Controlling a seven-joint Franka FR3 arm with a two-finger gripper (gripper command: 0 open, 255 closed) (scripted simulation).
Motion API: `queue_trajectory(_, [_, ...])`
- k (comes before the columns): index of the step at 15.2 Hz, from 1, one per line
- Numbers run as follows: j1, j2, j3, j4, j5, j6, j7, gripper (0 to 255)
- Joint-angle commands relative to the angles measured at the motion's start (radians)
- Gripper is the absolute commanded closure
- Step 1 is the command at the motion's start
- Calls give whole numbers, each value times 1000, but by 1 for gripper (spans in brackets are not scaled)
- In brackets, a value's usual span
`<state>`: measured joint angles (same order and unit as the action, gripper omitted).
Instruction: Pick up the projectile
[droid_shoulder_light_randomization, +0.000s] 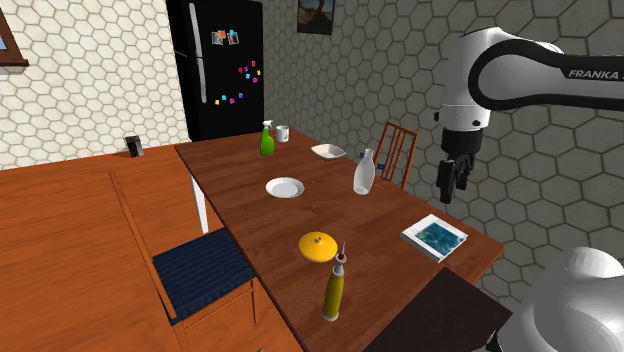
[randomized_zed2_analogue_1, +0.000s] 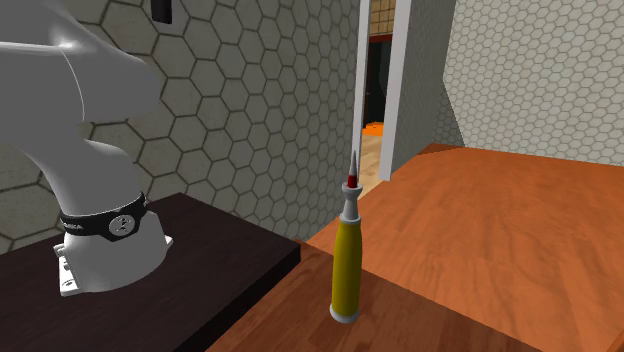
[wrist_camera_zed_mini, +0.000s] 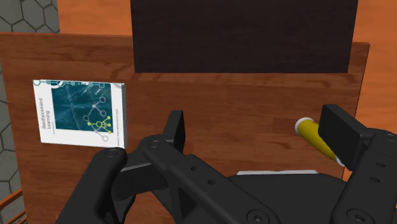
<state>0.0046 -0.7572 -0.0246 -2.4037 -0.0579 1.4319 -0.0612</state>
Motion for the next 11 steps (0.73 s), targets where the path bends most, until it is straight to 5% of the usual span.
queue_trajectory(1, [0, 0, 0, 0, 0, 0, 0, 0])
queue_trajectory(11, [101, 307, 91, 36, 84, 209, -1, 0])
